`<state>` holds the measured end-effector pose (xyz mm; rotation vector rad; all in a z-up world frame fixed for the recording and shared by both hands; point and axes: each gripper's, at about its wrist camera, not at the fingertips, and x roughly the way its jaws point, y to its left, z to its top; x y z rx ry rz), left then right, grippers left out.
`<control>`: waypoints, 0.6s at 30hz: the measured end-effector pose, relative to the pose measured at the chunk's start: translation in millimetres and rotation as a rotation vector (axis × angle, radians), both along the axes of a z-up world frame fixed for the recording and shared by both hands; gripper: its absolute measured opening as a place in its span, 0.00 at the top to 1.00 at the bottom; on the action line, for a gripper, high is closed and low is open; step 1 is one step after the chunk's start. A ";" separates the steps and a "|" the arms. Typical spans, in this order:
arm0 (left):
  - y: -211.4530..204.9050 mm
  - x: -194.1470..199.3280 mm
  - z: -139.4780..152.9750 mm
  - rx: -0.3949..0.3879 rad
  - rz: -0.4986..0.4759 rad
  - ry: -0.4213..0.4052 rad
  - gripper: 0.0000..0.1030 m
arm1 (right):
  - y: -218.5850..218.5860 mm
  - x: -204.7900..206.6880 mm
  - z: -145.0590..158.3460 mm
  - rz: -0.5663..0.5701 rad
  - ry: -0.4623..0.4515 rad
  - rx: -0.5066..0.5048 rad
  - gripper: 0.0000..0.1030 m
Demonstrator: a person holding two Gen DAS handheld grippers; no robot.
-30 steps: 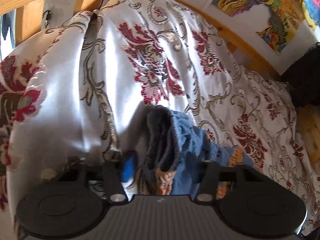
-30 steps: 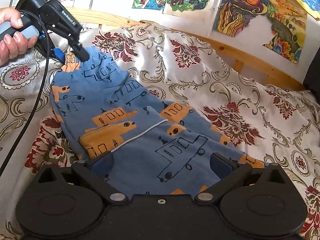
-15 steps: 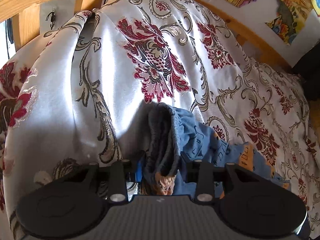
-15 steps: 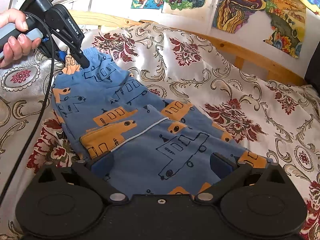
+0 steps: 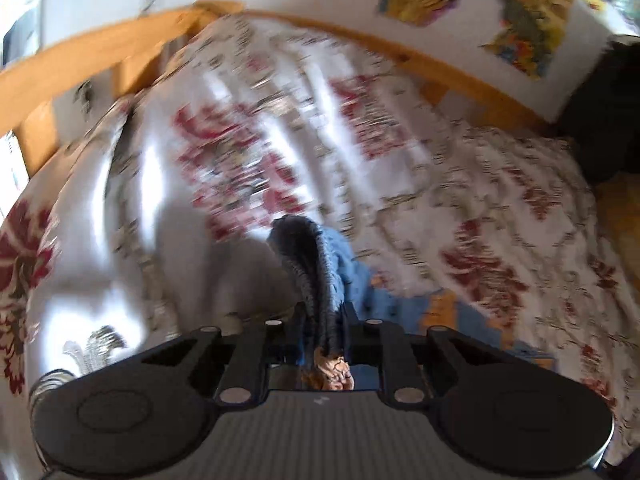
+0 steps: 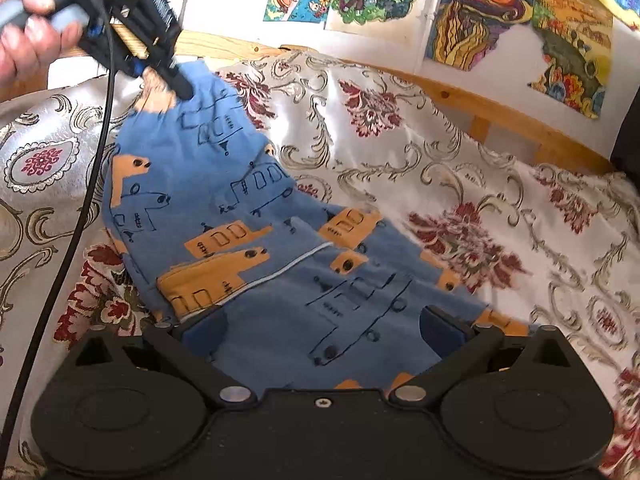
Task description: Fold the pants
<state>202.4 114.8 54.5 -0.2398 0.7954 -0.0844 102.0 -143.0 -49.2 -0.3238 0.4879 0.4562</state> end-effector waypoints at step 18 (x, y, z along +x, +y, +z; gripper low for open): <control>-236.8 -35.6 -7.5 0.291 -0.573 -0.072 0.81 | -191.3 32.3 68.0 -0.275 0.153 0.368 0.01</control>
